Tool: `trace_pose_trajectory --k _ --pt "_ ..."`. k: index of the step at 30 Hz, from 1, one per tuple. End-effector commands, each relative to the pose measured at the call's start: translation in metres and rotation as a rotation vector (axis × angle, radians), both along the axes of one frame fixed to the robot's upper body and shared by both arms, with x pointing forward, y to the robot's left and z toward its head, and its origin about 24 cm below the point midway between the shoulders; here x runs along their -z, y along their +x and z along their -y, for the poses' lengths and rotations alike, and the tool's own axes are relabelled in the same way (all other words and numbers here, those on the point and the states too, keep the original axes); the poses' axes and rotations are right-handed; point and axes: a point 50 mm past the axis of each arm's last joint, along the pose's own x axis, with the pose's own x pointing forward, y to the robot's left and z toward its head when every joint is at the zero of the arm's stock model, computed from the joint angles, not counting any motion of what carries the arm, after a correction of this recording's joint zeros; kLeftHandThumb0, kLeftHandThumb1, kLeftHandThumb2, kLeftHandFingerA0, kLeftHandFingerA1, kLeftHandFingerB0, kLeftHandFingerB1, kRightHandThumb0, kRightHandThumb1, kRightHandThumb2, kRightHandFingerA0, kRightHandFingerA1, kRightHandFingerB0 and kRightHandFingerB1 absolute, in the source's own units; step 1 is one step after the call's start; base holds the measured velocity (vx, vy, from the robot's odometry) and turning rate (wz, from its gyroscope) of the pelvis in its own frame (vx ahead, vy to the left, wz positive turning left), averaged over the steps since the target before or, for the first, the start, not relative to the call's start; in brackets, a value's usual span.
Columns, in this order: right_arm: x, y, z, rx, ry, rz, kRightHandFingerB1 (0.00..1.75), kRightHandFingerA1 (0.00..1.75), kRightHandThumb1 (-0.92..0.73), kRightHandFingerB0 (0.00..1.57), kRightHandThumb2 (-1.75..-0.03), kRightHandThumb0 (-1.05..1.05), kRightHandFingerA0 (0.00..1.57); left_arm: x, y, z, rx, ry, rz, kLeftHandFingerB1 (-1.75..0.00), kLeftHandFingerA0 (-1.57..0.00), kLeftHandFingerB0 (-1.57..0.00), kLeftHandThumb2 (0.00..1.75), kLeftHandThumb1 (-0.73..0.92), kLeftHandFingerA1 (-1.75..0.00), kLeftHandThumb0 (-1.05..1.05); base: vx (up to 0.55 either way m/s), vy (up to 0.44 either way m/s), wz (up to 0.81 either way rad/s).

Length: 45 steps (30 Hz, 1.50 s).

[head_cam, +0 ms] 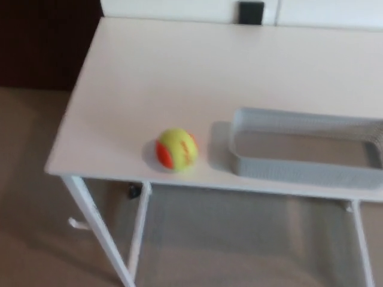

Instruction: The robot walk towards a table in front and uses its left hand to pickup a tennis ball on the left side and put it in a container on the right hand side

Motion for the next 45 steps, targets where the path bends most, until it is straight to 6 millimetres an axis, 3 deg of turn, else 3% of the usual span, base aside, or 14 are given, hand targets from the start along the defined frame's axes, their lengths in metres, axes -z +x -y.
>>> trace_pose_trajectory --k 1,16,33,45 --pt "-0.0014 0.0 0.0023 -0.01 -0.01 0.01 0.52 0.59 -0.44 0.49 -0.7 -0.36 0.68 -0.0019 -0.0013 -0.0041 -0.003 0.023 -0.003 -0.47 -0.25 -0.13 0.9 0.5 -0.53 0.1 0.15 0.148 0.08" --pt "-0.0015 0.0006 0.0018 -0.007 -0.005 0.012 0.52 0.59 -0.44 0.5 -0.69 -0.33 0.7 -0.0009 -0.0009 -0.0038 -0.008 0.034 -0.013 -0.47 -0.29 -0.15 0.89 0.48 -0.55 0.11 0.04 -0.113 0.06" --pt "-0.0014 0.0009 0.0016 -0.013 -0.006 0.015 0.52 0.59 -0.44 0.49 -0.7 -0.35 0.69 -0.0021 -0.0014 -0.0032 -0.002 0.039 -0.011 -0.48 -0.28 -0.16 0.9 0.48 -0.54 0.12 0.0 0.117 -0.02" --pt "-0.0018 0.0025 0.0014 -0.023 -0.01 0.014 0.52 0.59 -0.44 0.48 -0.69 -0.34 0.68 -0.0021 0.0013 -0.0035 -0.003 0.039 -0.008 -0.48 -0.27 -0.15 0.9 0.49 -0.54 0.12 0.0 -0.075 0.03"
